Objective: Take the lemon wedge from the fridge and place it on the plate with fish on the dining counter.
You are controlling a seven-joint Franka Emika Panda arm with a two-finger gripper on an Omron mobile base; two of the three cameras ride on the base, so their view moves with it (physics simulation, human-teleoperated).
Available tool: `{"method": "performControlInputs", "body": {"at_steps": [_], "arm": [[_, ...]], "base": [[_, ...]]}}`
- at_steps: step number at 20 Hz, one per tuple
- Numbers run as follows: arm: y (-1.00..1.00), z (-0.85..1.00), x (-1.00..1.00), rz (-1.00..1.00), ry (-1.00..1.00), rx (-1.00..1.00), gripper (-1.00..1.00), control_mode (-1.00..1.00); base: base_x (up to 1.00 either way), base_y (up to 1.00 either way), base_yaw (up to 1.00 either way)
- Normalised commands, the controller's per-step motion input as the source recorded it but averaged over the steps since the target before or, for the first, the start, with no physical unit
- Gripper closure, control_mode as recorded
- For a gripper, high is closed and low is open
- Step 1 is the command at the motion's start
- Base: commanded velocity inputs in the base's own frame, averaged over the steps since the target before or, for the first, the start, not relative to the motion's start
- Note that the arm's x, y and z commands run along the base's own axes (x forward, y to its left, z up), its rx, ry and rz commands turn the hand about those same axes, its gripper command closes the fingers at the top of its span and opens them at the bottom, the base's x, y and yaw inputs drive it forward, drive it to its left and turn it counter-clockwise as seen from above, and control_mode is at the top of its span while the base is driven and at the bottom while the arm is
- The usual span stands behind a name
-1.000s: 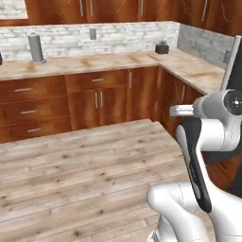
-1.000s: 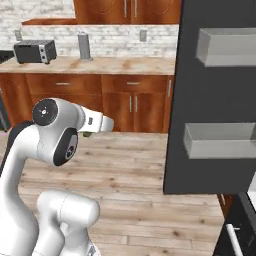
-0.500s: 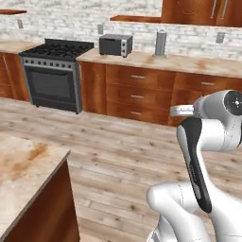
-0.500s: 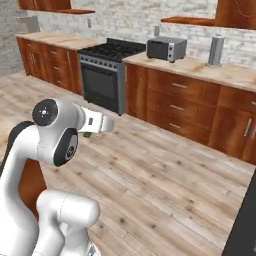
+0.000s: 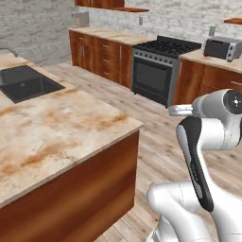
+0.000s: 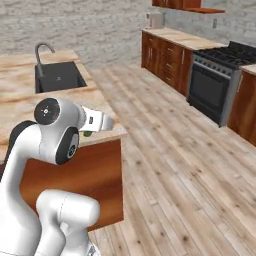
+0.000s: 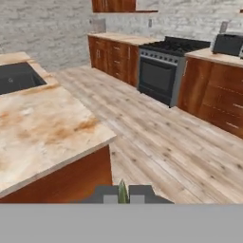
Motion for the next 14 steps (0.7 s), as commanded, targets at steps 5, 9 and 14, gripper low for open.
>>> {"method": "performControlInputs", "body": {"at_steps": [5, 9, 14], "arm": [[0.00, 0.00, 0.00, 0.00, 0.00, 0.00, 1.00, 1.00], [0.00, 0.00, 0.00, 0.00, 0.00, 0.00, 1.00, 1.00], [0.00, 0.00, 0.00, 0.00, 0.00, 0.00, 1.00, 1.00]], "base": [[-1.00, 1.00, 0.41], [-0.96, 1.00, 0.32], [-0.91, 1.00, 0.29]]}}
